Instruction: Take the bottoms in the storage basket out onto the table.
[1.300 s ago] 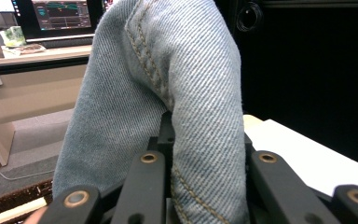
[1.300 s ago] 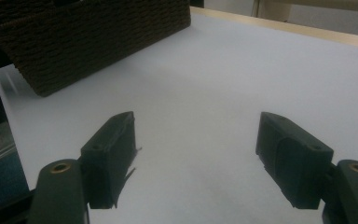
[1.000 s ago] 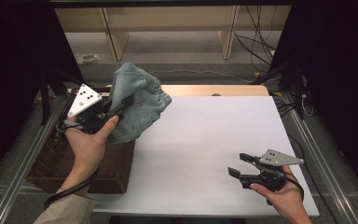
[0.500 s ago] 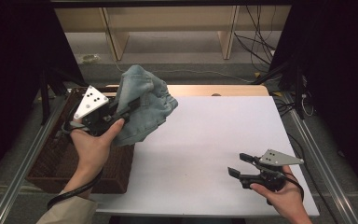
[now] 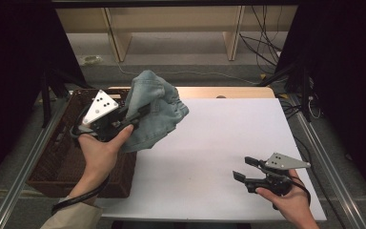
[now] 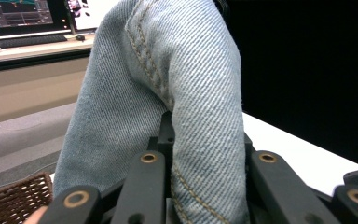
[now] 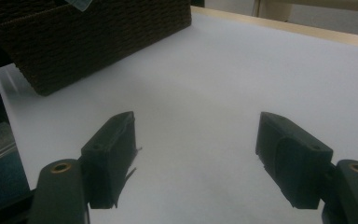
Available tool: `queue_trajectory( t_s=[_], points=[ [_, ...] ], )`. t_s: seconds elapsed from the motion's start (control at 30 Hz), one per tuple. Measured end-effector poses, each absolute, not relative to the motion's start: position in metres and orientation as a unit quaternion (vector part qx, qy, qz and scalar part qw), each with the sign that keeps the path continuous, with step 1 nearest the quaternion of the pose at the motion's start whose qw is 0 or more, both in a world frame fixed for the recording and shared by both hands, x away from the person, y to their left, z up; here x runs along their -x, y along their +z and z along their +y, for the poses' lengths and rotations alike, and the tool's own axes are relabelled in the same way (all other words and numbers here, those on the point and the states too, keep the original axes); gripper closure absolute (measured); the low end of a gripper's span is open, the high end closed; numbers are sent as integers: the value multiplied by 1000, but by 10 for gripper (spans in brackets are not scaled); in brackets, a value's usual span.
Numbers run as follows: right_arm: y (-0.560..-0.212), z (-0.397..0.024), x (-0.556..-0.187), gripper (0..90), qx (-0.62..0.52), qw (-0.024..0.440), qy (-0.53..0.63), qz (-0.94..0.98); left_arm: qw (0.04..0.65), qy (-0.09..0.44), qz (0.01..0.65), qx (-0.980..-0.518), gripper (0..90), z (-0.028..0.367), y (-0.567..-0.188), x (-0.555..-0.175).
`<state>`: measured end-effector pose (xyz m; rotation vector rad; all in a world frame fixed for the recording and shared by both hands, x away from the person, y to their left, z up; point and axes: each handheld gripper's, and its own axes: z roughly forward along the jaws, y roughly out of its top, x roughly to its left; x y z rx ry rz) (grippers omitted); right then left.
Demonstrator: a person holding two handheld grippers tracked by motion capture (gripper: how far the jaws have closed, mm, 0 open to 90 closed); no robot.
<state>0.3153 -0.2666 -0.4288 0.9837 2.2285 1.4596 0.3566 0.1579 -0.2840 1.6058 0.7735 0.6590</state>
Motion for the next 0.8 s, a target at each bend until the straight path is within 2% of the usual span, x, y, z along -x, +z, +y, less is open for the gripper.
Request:
queue_trajectory(
  t_s=[0.8],
  points=[
    [-429,-267,-315,297,-342,149,508,776,580,261,308,-708,744,137,-294,-354]
  ],
)
